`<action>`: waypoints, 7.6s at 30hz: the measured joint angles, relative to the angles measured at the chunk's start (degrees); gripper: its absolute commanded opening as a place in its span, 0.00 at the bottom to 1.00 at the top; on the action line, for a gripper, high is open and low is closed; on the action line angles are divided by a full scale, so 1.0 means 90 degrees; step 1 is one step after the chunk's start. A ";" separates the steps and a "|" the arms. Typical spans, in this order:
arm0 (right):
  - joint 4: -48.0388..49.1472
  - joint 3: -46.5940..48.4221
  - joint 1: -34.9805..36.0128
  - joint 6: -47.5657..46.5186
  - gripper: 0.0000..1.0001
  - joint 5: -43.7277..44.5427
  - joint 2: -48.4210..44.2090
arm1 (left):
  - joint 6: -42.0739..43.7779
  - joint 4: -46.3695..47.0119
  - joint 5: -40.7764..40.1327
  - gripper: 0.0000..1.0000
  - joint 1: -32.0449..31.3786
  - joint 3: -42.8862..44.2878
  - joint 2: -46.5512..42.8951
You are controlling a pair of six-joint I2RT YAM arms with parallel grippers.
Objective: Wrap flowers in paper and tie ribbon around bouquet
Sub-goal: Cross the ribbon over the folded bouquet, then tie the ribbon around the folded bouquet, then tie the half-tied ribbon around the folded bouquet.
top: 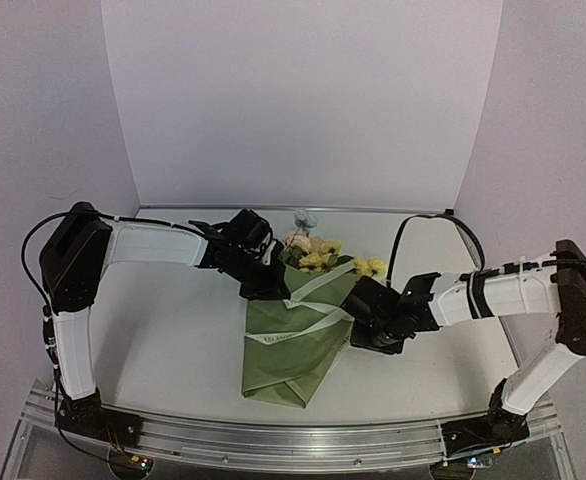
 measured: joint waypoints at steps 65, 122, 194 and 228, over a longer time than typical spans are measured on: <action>0.0449 0.0981 -0.0668 -0.0677 0.40 0.0030 0.1562 | -0.0009 0.0091 -0.0059 0.00 0.0486 0.0099 0.0036; -0.0442 0.1372 -0.0824 -0.2860 0.00 -0.4302 -0.0019 | -0.0358 0.0568 -0.0537 0.00 0.0725 0.0308 0.0320; -0.3682 0.3177 -0.1757 -0.3526 0.62 0.1637 0.1893 | -0.0916 0.0670 -0.2732 0.56 0.2820 -0.4634 -0.3838; 0.2497 -0.0425 -0.2123 0.0828 0.67 -0.2326 -0.0041 | -0.0289 0.0531 -0.2937 0.03 0.2793 -0.2309 -0.0784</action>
